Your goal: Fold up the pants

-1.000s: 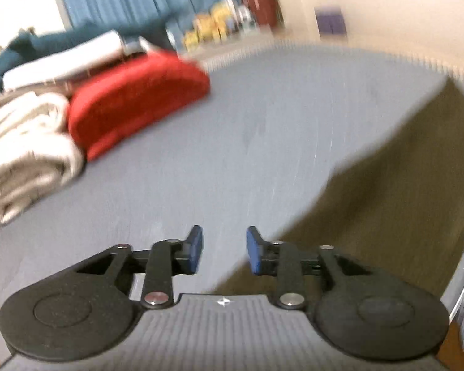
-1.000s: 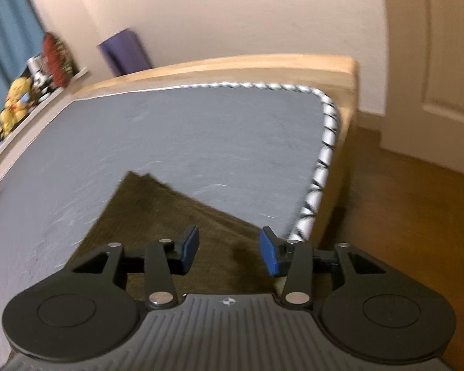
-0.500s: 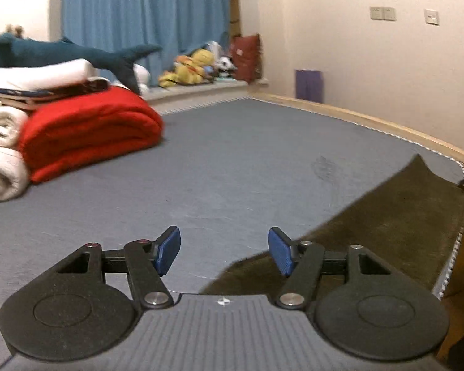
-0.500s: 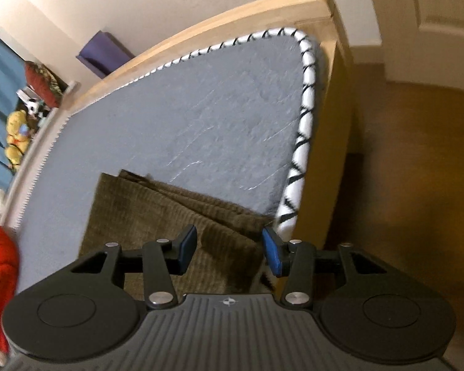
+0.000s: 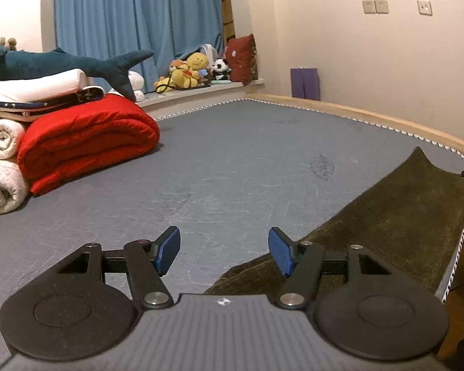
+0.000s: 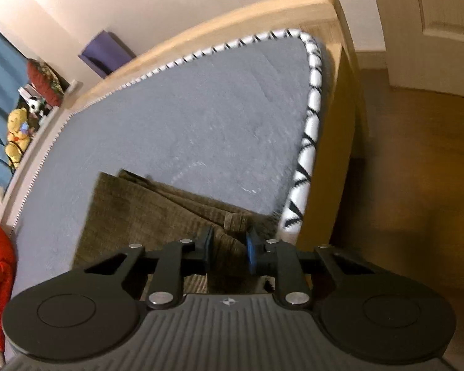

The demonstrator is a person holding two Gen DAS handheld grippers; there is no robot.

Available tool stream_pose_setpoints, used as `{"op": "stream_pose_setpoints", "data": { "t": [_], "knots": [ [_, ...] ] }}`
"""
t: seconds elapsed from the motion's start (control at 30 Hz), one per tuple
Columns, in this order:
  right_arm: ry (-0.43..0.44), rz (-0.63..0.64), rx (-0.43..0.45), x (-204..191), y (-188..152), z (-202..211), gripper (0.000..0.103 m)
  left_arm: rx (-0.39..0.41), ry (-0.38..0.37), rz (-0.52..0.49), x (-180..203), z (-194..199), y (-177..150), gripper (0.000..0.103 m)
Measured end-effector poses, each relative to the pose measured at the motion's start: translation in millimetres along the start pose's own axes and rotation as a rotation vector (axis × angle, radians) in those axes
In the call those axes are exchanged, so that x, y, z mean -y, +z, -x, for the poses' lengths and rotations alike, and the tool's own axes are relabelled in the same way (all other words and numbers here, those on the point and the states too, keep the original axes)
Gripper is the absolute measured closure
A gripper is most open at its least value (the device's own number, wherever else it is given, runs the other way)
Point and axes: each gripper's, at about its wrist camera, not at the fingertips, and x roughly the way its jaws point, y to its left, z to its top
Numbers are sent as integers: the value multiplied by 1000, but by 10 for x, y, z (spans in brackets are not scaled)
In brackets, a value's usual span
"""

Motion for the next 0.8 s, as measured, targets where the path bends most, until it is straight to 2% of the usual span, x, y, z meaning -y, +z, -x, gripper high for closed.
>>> {"op": "stream_pose_setpoints", "data": {
  "t": [0.13,0.23,0.3,0.37,0.43,0.5,0.57,0.67,0.73,0.8],
  "knots": [
    [29,7,67,-162,-9,233,84,8,29,31,-109,16,53,34],
    [50,124,151,-525,-84,520,84,3,63,63,-207,22,70,34],
    [72,247,209,-893,-226,758,84,-4,80,94,-290,17,67,34],
    [115,426,274,-1345,-485,1016,84,-13,104,131,-391,11,48,34],
    [196,610,325,-1814,-884,1274,84,-25,126,168,-492,1,25,34],
    [323,798,338,-2263,-1435,1521,84,-39,148,212,-604,-20,10,34],
    [458,941,302,-2576,-1964,1699,84,-55,154,259,-709,-42,2,34],
    [662,1147,168,-2890,-2823,1865,84,-90,154,323,-841,-91,-36,34],
    [762,1268,-19,-3008,-3356,1829,83,-115,140,353,-898,-135,-63,34],
    [802,1358,-251,-3035,-3815,1690,79,-144,115,374,-937,-179,-97,33]
  ]
}}
